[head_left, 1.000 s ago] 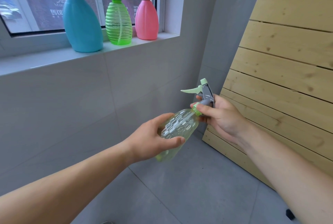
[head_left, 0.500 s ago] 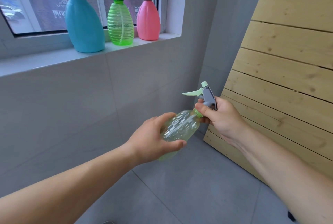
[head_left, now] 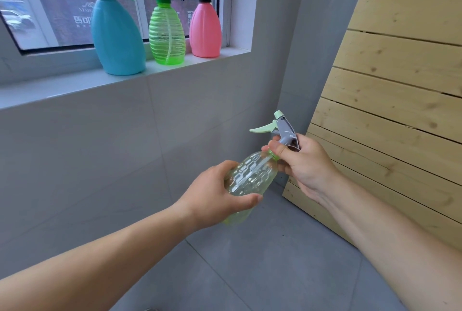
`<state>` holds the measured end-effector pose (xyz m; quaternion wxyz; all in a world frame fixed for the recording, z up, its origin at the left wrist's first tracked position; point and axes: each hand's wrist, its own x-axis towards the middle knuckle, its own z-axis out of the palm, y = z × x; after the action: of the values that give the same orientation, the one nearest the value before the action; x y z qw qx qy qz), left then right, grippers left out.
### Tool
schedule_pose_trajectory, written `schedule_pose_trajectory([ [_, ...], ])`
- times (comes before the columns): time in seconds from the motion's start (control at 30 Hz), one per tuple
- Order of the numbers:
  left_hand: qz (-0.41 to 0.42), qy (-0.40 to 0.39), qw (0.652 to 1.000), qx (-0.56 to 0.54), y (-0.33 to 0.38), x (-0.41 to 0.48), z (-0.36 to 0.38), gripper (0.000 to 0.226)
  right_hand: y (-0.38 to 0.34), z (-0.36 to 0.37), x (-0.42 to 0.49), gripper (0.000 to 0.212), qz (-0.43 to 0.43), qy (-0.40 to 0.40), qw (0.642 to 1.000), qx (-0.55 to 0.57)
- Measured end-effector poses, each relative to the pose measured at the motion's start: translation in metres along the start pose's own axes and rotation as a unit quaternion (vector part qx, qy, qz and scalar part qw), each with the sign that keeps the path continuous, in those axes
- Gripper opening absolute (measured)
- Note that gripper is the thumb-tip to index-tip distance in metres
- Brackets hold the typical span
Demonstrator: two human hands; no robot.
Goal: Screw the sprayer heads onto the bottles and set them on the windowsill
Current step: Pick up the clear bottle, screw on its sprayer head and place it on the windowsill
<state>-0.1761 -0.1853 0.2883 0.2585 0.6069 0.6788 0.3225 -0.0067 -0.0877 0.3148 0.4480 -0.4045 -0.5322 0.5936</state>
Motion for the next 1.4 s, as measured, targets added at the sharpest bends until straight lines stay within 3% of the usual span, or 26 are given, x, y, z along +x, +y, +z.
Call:
schedule_pose_trajectory([
  [0.23, -0.053, -0.170, 0.965, -0.190, -0.003, -0.001, -0.011, 0.054, -0.011, -0.009, -0.006, 0.034, 0.034, -0.067, 0.993, 0.095],
  [0.4, -0.094, -0.198, 0.922, -0.319, -0.003, -0.002, -0.004, 0.056, -0.006, -0.003, -0.007, 0.026, 0.068, -0.079, 0.974, 0.202],
  [0.53, -0.077, -0.167, 0.938, -0.295, -0.004, 0.000, -0.001, 0.075, -0.008, -0.001, -0.007, 0.022, 0.066, -0.087, 0.974, 0.199],
  [0.83, -0.076, -0.081, 0.969, -0.220, -0.004, 0.006, 0.002, 0.065, -0.006, 0.010, -0.009, 0.015, 0.042, -0.009, 0.978, 0.202],
  [1.1, -0.058, -0.046, 0.987, -0.142, 0.003, 0.007, -0.002, 0.066, -0.008, 0.006, -0.006, 0.016, 0.041, -0.011, 0.978, 0.203],
  [1.17, -0.041, -0.028, 0.989, -0.136, 0.004, 0.010, -0.010, 0.070, -0.008, 0.005, -0.007, 0.031, 0.038, -0.032, 0.984, 0.170],
  [1.27, -0.017, 0.033, 0.980, -0.197, 0.009, 0.010, -0.029, 0.059, -0.006, 0.011, -0.015, 0.049, 0.035, -0.071, 0.995, 0.060],
  [1.4, 0.015, 0.079, 0.958, -0.276, 0.018, 0.006, -0.051, 0.046, -0.013, 0.036, -0.029, 0.034, -0.054, -0.139, 0.987, -0.052],
])
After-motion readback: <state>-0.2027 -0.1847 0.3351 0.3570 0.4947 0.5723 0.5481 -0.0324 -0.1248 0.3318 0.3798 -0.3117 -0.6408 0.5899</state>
